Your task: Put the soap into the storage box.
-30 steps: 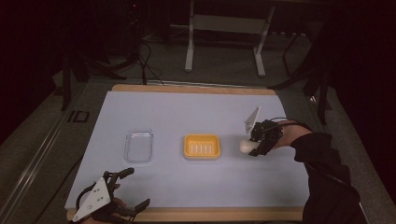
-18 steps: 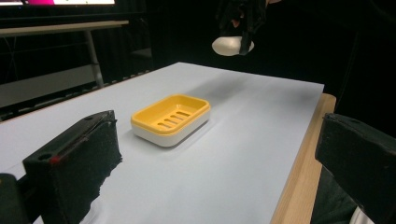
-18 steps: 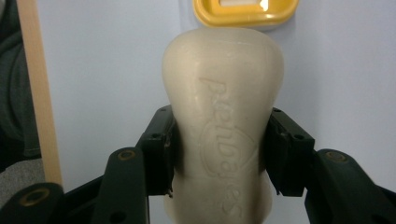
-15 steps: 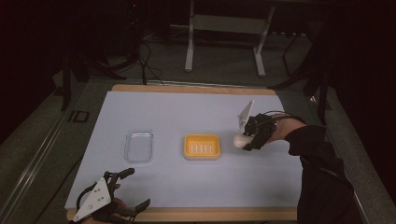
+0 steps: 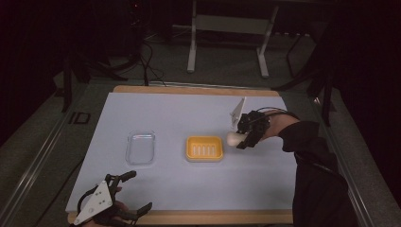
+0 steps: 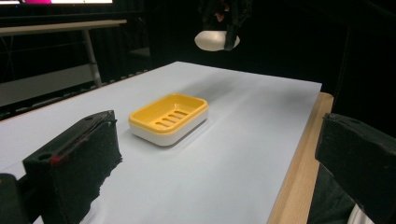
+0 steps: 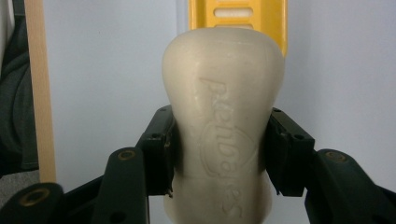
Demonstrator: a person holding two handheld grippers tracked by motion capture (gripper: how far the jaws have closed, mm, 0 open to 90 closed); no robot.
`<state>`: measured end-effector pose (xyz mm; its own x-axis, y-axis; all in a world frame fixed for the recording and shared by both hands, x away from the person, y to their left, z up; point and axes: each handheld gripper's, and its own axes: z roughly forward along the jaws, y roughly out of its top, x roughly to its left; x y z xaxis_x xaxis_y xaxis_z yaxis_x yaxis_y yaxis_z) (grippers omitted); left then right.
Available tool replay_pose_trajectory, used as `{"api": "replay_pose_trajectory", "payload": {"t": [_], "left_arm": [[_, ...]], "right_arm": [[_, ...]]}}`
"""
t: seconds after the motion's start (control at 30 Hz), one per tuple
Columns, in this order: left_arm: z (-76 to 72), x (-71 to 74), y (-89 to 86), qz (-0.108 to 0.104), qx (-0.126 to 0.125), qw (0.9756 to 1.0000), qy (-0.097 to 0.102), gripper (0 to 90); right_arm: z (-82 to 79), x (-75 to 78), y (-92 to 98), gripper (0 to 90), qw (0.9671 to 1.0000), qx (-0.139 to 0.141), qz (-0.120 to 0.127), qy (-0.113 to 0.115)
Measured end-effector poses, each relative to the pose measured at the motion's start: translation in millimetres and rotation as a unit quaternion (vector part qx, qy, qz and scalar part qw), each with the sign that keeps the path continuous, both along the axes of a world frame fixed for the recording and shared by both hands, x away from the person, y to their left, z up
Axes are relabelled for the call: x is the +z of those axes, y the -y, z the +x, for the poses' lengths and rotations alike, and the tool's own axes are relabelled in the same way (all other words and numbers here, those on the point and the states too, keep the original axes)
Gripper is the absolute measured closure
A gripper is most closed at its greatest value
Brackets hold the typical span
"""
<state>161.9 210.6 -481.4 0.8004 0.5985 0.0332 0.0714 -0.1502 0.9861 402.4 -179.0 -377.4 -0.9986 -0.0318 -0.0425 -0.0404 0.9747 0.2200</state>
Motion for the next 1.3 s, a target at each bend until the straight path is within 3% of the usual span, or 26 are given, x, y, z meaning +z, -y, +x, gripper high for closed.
{"api": "replay_pose_trajectory", "payload": {"t": [0.6, 1.3], "left_arm": [[-0.2, 0.1, 0.3, -0.002, -0.004, 1.0, -0.001, 0.1], [-2.5, 0.3, -0.6, -0.002, -0.006, 1.0, -0.002, 0.1]], "right_arm": [[6.0, -2.3, -39.1, 49.7, 0.9996, 0.028, -0.009, 0.001], [8.6, -7.1, -78.6, 49.7, 0.9978, 0.066, 0.007, -0.001]]}}
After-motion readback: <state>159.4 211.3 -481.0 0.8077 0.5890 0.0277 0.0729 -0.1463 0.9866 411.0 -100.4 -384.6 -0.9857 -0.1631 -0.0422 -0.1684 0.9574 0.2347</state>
